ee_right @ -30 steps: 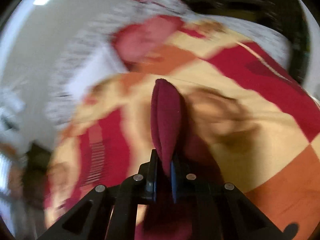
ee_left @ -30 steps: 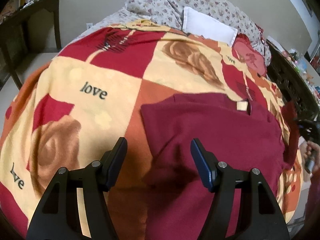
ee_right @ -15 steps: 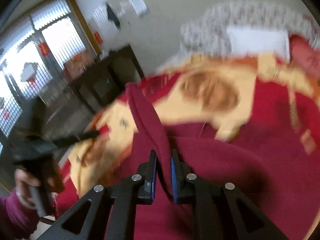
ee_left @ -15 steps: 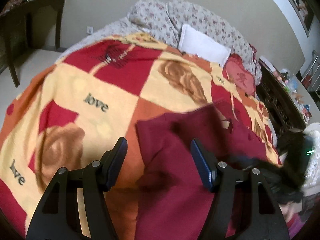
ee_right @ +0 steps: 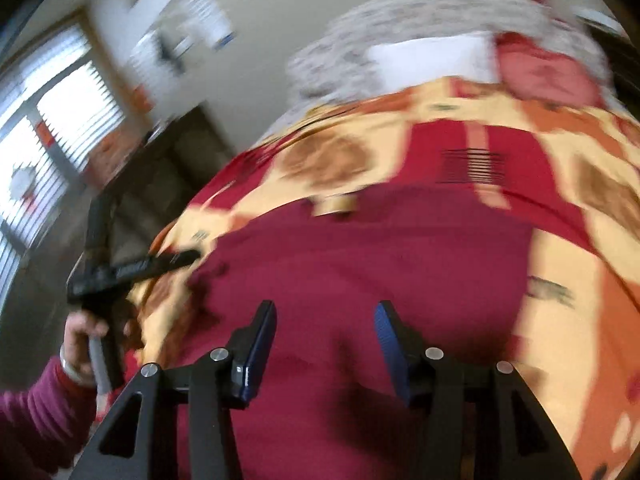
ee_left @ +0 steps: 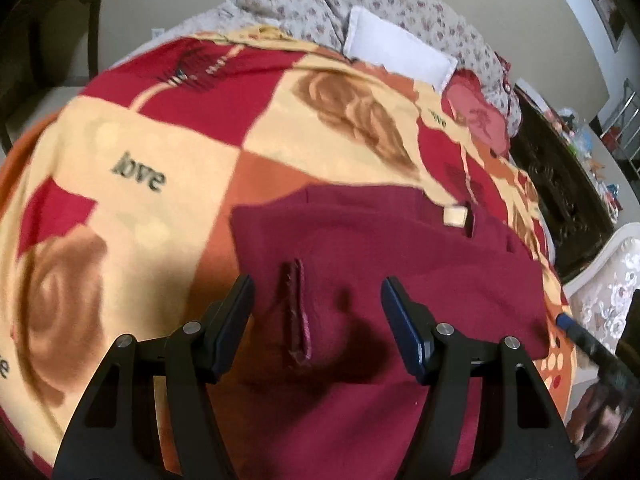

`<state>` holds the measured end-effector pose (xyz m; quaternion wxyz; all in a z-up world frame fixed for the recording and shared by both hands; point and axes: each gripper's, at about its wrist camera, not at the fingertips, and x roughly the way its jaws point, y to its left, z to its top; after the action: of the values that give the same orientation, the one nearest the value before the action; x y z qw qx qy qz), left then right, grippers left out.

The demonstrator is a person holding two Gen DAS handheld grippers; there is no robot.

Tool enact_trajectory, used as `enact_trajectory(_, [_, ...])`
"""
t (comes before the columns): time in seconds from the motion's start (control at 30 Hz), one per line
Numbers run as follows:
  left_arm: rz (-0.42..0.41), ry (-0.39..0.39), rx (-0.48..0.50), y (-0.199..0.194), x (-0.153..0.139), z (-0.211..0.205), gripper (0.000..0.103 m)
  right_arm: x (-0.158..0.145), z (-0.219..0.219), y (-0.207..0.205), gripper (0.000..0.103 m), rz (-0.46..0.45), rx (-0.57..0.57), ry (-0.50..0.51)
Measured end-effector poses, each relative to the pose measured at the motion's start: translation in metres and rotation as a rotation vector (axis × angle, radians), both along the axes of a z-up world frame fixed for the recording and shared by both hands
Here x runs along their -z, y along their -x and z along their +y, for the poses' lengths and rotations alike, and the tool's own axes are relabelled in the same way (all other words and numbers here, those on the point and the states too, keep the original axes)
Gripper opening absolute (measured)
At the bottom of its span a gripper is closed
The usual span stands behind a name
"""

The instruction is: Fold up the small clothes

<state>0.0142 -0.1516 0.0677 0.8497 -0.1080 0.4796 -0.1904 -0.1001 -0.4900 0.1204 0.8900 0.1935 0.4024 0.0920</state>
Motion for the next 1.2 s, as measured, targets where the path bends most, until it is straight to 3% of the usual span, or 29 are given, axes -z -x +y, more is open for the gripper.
enact_trajectory(0.13, [-0.039,-0.03,0.055,0.006,0.003,-0.017,0.064,0.024,-0.05,0.006,0.049,0.1,0.162,-0.036])
enact_trajectory(0.2, [-0.088,-0.063,0.07,0.01,0.002,-0.026,0.043,0.041,-0.06,-0.001,0.049,0.133,0.208,-0.042])
enact_trajectory(0.23, [-0.115,-0.097,0.081,0.01,0.001,-0.033,0.022,0.044,-0.064,-0.004,0.049,0.142,0.215,-0.054])
enact_trajectory(0.27, [-0.125,-0.11,0.086,0.009,0.0,-0.035,0.011,0.049,-0.063,-0.012,0.049,0.145,0.211,-0.08])
enact_trajectory(0.33, [-0.14,-0.098,0.092,0.004,-0.003,-0.037,0.011,0.058,-0.061,-0.026,0.049,0.138,0.191,-0.145])
enact_trajectory(0.37, [-0.147,-0.096,0.097,0.003,-0.006,-0.038,0.008,0.056,-0.059,-0.03,0.042,0.127,0.187,-0.132])
enact_trajectory(0.4, [-0.157,-0.102,0.099,0.001,-0.01,-0.038,0.008,0.048,-0.056,-0.031,0.023,0.103,0.178,-0.09])
enact_trajectory(0.43, [-0.179,-0.105,0.102,0.001,-0.017,-0.037,0.008,0.037,-0.049,-0.032,0.019,0.064,0.161,-0.029])
enact_trajectory(0.5, [-0.245,-0.111,0.11,0.003,-0.03,-0.034,0.008,0.018,-0.036,-0.032,0.018,0.004,0.139,0.062])
enact_trajectory(0.57, [-0.27,-0.124,0.102,0.001,-0.033,-0.031,0.008,0.021,-0.034,-0.039,0.018,0.035,0.142,0.101])
enact_trajectory(0.67, [-0.202,-0.126,0.057,-0.012,-0.014,-0.023,0.008,0.04,-0.038,-0.045,0.018,0.064,0.178,0.194])
enact_trajectory(0.77, [-0.089,-0.056,0.032,-0.016,0.004,-0.012,0.007,0.052,-0.051,-0.039,0.018,0.092,0.209,0.122])
enact_trajectory(0.9, [-0.091,-0.016,0.041,-0.002,-0.003,-0.003,0.009,0.042,-0.064,-0.022,0.021,0.109,0.238,0.013])
enact_trajectory(1.07, [-0.088,-0.034,0.128,0.012,-0.007,-0.01,0.048,0.031,-0.058,-0.011,0.025,0.108,0.214,-0.032])
enact_trajectory(1.2, [-0.097,-0.058,0.135,0.01,0.0,-0.02,0.047,0.03,-0.048,-0.006,0.029,0.1,0.209,-0.058])
